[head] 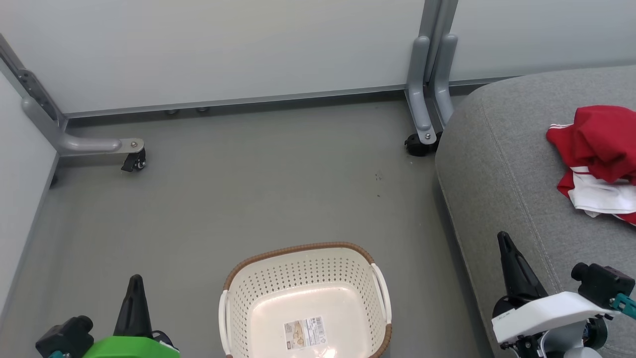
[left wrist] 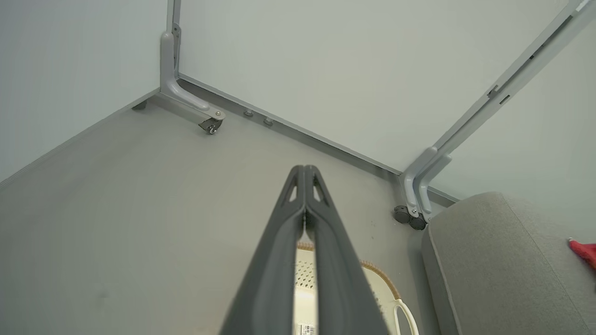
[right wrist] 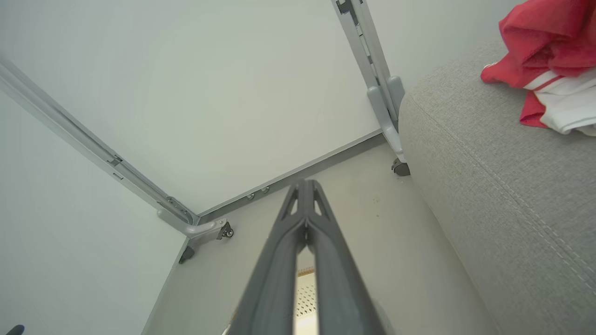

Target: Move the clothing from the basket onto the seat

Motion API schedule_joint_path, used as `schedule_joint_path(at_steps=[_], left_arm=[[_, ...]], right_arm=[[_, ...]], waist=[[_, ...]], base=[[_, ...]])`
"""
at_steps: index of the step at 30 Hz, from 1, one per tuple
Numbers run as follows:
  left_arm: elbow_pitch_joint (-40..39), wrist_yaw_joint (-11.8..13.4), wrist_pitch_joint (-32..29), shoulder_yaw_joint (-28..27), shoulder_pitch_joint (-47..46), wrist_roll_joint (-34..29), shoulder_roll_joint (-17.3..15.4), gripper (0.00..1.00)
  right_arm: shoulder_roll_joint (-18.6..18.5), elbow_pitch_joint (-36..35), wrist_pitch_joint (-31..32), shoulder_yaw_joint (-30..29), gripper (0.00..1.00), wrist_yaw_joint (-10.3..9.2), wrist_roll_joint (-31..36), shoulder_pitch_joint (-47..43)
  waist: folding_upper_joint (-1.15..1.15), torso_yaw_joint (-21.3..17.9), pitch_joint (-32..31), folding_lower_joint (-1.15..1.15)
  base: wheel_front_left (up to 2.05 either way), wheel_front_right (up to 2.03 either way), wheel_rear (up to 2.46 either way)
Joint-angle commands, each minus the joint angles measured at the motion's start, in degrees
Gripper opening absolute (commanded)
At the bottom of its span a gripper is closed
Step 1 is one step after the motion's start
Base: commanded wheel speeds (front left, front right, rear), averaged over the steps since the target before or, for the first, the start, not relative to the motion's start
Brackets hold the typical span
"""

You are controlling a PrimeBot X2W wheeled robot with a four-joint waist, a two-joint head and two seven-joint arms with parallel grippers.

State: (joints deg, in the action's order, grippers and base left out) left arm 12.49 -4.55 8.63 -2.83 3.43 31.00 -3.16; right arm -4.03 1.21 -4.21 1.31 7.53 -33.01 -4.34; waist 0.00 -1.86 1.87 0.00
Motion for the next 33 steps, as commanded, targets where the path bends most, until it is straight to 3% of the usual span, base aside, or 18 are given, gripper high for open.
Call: schedule_joint_path(at_steps=[1, 33], left_arm=[[-0.64, -0.39, -0.51, -0.36, -1.99, 2.36, -0.19, 0.0], [0.22, -1.56, -6.69, -1.85, -5.41, 27.2, -0.02, 0.0]], right_arm=[[-0.38, -0.2, 0.16, -0.2, 0.0, -0.02, -2.51, 1.51], [-1.11, 5.12, 3.16, -1.65, 0.0, -0.02, -27.95, 5.39]], waist=[[0.0, 0.03, -0.02, 0.0], [0.0, 0.6, -0.55, 0.0]], base=[[0.0, 0.0, 0.0], [0.0, 0.0, 0.0]])
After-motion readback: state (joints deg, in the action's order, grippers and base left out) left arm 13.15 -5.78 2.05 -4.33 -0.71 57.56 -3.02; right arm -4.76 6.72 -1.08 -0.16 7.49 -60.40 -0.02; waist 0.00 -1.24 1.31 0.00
